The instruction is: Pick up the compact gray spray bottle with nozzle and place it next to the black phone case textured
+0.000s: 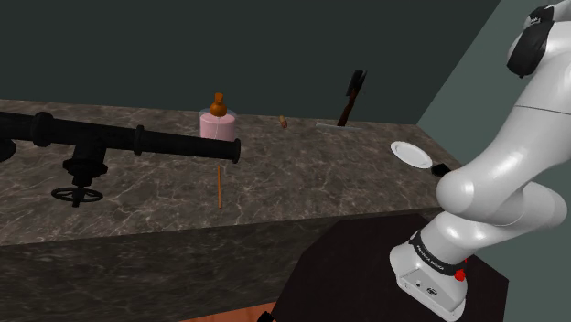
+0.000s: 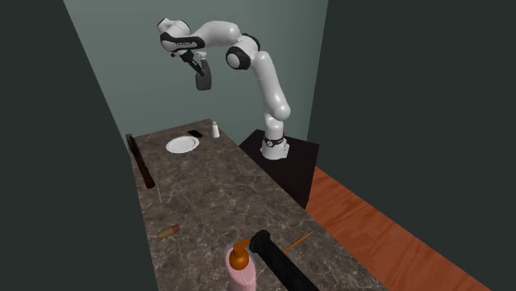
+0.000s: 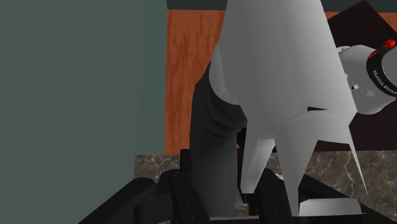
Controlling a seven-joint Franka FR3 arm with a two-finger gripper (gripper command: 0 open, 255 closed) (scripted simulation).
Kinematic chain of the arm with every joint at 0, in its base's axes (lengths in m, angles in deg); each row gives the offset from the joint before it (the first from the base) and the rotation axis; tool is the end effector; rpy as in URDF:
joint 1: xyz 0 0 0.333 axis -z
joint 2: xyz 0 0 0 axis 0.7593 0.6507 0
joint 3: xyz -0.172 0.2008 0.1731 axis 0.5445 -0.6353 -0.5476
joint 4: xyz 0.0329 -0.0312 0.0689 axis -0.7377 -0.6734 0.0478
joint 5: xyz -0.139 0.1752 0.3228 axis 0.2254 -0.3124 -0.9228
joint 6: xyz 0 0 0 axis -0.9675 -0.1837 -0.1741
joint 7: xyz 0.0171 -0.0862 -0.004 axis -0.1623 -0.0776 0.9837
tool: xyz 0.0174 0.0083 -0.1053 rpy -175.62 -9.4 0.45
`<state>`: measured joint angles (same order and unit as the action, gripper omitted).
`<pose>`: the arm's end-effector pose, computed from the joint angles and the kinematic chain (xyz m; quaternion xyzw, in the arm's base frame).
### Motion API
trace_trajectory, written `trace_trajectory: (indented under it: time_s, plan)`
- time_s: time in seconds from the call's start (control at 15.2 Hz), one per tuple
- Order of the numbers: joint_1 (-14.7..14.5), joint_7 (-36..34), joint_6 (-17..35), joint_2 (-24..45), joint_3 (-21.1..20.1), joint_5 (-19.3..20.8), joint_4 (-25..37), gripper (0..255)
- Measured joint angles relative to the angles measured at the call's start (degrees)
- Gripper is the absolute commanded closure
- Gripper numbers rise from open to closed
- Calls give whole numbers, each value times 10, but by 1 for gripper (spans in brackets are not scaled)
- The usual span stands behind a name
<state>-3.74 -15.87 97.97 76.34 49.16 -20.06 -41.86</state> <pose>0.0314 -0.5968 0.5800 -0.9307 0.2463 0.2611 0.0701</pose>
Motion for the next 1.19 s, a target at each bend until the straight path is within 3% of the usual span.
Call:
trace_trajectory:
  time_s: [1.19]
  plan:
    - [-19,-57,128,-18,-8,3,-155,255]
